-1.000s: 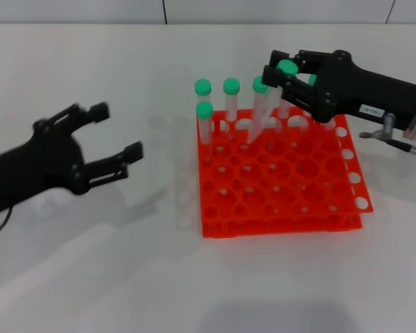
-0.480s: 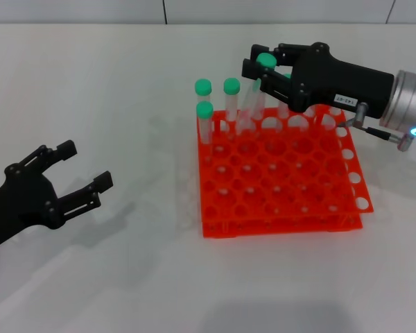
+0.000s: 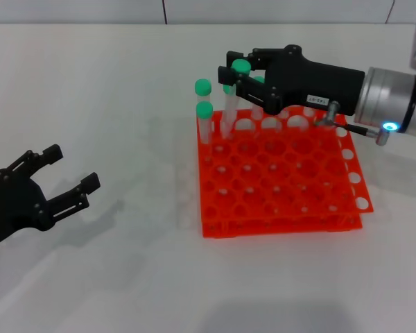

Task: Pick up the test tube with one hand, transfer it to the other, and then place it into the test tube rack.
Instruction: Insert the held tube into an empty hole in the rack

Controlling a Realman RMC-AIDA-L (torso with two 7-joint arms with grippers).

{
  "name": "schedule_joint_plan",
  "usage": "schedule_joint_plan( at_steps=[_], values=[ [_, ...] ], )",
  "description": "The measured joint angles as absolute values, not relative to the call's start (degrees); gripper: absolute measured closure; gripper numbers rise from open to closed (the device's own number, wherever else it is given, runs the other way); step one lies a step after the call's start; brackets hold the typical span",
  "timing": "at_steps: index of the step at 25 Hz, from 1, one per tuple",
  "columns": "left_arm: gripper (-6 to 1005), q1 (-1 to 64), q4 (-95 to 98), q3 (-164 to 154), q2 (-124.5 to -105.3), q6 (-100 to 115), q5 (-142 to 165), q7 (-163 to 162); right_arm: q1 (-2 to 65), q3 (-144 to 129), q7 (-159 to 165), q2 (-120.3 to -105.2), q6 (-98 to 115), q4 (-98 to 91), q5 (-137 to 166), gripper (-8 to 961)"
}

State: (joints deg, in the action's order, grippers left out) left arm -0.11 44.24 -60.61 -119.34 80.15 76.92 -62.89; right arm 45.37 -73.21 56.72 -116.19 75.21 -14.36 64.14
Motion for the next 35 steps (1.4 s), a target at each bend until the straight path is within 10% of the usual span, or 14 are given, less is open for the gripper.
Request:
schedule_joint_plan(
  at_steps=[35],
  values=[
    [106, 1.52, 41.56, -60.11, -119.27, 80.49, 76.65, -61.69, 42.93, -83.11, 55.89, -116.19, 66.87, -17.75, 59.87, 701]
  ],
)
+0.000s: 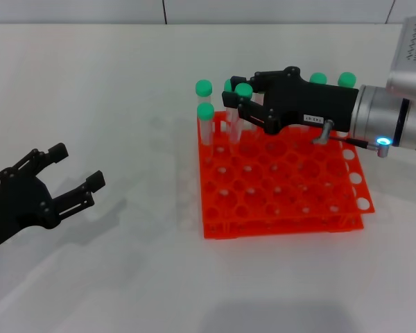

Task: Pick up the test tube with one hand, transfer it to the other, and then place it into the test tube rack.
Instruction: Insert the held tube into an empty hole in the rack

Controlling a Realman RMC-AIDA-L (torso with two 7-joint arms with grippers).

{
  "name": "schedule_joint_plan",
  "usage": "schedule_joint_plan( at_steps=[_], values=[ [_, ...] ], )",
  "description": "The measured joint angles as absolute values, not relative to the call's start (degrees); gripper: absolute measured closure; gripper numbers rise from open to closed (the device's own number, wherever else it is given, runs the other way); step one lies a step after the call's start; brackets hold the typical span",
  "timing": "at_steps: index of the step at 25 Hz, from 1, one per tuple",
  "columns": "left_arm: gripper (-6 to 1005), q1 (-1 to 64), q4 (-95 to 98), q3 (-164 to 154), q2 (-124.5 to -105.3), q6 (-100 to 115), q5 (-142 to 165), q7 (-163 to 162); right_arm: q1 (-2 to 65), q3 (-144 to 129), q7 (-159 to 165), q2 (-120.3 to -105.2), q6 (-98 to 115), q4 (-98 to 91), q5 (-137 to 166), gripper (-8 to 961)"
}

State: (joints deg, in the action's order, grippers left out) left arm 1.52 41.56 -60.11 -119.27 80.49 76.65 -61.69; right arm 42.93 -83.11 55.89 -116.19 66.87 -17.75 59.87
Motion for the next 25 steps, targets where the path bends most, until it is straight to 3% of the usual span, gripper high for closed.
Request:
schedule_joint_plan(
  at_steps=[25],
  values=[
    [105, 2.99, 39.63, -60.11, -119.18, 80.07, 76.49, -60.67, 42.86, -92.63, 52.45, -116.19, 63.22, -18.91, 52.54, 703]
  ],
)
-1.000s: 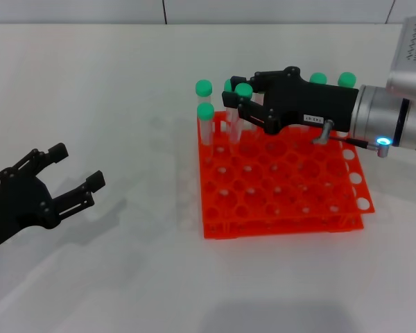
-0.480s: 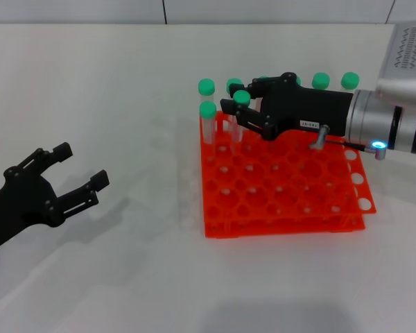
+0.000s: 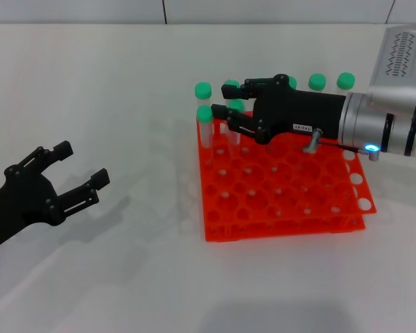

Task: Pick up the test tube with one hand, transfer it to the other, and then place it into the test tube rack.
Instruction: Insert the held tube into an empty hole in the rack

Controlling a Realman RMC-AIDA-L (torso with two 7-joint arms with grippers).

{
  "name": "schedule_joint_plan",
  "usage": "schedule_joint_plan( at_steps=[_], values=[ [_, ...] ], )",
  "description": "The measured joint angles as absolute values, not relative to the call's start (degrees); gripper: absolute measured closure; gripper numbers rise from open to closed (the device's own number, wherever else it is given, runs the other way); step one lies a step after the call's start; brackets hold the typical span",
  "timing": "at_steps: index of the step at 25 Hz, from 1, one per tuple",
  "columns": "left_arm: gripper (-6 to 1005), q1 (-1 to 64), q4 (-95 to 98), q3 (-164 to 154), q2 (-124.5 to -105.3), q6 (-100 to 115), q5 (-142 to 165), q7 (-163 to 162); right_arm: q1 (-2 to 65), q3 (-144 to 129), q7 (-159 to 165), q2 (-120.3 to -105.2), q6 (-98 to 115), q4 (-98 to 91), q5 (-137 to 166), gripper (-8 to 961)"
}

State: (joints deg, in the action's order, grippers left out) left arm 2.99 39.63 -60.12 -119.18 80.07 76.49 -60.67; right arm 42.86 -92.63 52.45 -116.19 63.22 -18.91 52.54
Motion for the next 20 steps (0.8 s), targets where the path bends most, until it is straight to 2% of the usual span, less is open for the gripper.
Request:
schedule_joint_plan(
  at_steps=[4, 9, 13, 17, 20],
  values=[
    [105, 2.99, 39.63, -60.12, -119.18, 80.07, 76.48, -60.69, 42.8, -92.68, 52.45, -116.19, 63.13, -19.17, 52.52, 703],
    [105, 2.99, 39.56, -60.12, -119.18, 80.07, 76.46, -60.67, 42.58, -92.71, 52.63, -116.19, 63.31, -19.24, 52.47, 545],
    [105, 2.97, 39.54, -60.11, -119.18, 80.16, 76.45, -60.66, 40.17, -92.68, 53.34, -115.92, 65.28, -22.31, 52.6, 518],
    [106, 2.77, 39.55, -59.2, -119.18, 80.66, 76.65, -60.65, 36.54, -92.8, 53.58, -115.1, 67.82, -26.94, 53.99, 516],
    [106, 2.82, 39.55, -58.67, -119.17, 81.15, 76.93, -60.65, 32.46, -92.29, 54.19, -112.97, 71.03, -30.33, 54.54, 514]
  ],
)
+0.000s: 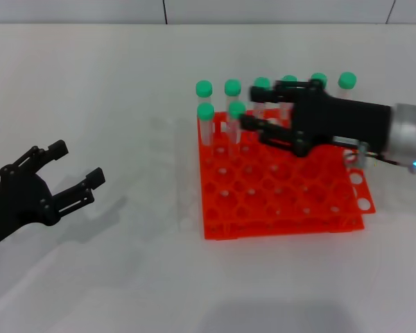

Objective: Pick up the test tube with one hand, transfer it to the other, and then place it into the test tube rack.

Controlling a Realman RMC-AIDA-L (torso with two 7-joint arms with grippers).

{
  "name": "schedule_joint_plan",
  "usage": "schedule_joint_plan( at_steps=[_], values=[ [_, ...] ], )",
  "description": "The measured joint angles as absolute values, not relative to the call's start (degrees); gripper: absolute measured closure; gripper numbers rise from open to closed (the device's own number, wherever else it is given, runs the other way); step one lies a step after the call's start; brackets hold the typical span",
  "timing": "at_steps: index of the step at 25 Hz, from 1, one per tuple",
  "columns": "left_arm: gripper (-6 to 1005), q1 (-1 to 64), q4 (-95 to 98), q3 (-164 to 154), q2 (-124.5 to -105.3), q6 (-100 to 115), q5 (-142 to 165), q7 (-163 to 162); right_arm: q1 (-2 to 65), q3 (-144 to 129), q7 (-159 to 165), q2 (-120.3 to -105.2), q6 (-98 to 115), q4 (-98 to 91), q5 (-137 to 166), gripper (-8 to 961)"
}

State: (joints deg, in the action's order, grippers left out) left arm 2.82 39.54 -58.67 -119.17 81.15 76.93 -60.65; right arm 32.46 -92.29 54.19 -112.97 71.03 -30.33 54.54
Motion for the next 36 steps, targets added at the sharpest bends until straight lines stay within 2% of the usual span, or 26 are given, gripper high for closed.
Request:
schedule_joint_plan(
  at_steps=[3, 9, 13, 18, 20, 24, 30, 36],
  values=[
    [106, 2.97, 39.68, -58.65, -119.09, 81.5, 76.96, -60.67, 30.48, -91.97, 56.49, -109.99, 74.83, -30.88, 54.7, 513],
    [106, 4.4, 39.84, -58.61, -118.17, 83.29, 78.75, -62.59, 27.67, -89.51, 58.75, -104.77, 81.46, -27.76, 56.24, 401],
    [106, 7.52, 40.04, -58.62, -116.41, 86.24, 83.22, -67.43, 26.42, -83.07, 59.41, -103.02, 85.35, -24.88, 63.16, 327],
    [106, 13.46, 39.84, -58.63, -113.32, 92.72, 90.18, -74.21, 26.13, -75.9, 59.75, -102.67, 88.06, -23.72, 75.36, 100],
    [106, 16.8, 39.82, -58.62, -112.19, 95.09, 93.98, -77.56, 26.13, -75.41, 59.83, -102.76, 88.2, -23.71, 77.19, 86],
    [106, 20.5, 40.05, -58.62, -111.52, 96.71, 98.36, -80.37, 26.1, -75.44, 59.9, -102.89, 89.01, -23.68, 79.72, 79],
    [106, 23.51, 40.12, -58.66, -111.11, 97.5, 102.16, -82.61, 26.1, -75.3, 59.93, -103.29, 89.08, -23.64, 80.74, 79],
    [106, 25.26, 40.38, -58.62, -111.47, 97.57, 104.37, -83.94, 26.11, -75.26, 59.78, -103.48, 88.82, -23.64, 80.87, 79]
  ],
)
